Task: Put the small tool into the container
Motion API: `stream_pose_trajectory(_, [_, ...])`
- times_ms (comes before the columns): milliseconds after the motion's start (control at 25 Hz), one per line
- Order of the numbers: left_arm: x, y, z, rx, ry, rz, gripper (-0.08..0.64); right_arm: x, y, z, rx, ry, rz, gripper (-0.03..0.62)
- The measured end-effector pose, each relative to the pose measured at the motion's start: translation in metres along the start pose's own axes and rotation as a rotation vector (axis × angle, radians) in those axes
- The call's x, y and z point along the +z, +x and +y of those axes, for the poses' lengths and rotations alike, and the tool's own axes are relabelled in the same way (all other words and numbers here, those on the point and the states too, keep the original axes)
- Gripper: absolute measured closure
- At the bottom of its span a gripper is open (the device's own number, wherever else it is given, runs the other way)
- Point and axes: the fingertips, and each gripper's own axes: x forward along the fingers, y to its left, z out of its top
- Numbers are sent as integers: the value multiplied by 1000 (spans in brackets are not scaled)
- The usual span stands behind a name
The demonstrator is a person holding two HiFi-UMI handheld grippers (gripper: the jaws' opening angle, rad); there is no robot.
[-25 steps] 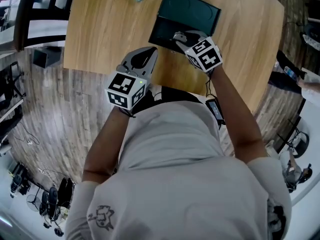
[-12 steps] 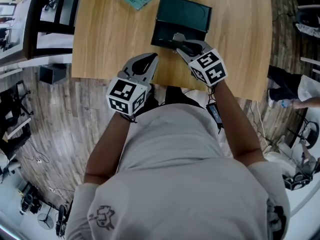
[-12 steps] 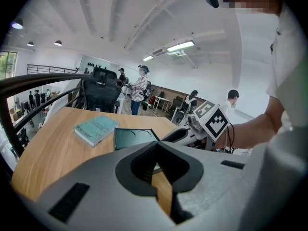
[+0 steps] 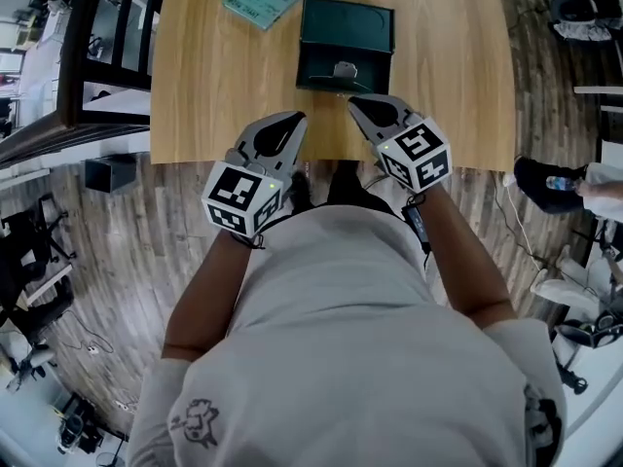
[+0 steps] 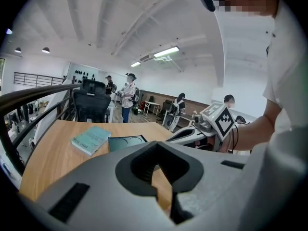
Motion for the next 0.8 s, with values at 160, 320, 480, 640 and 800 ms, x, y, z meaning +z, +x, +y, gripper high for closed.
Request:
stream_pose_trajectory(160, [5, -22, -10, -37, 39, -30, 555, 11, -20, 22, -48, -28, -64, 588])
stream_pose_trajectory(320, [11, -44, -19, -63, 60, -59, 555, 24, -41, 45, -87, -45, -117, 588])
stream_pose_trajectory(480, [15, -65, -22, -88, 86, -80, 555, 25, -57, 65, -129, -50, -155, 588])
stream_pose_trajectory(640, [15, -82, -24, -113, 103, -92, 555, 21, -76, 80, -178, -38, -188, 588])
stream_pose_trajectory(800, [16, -92, -28, -128, 101, -100, 555, 22, -90, 96, -192, -46, -218, 588])
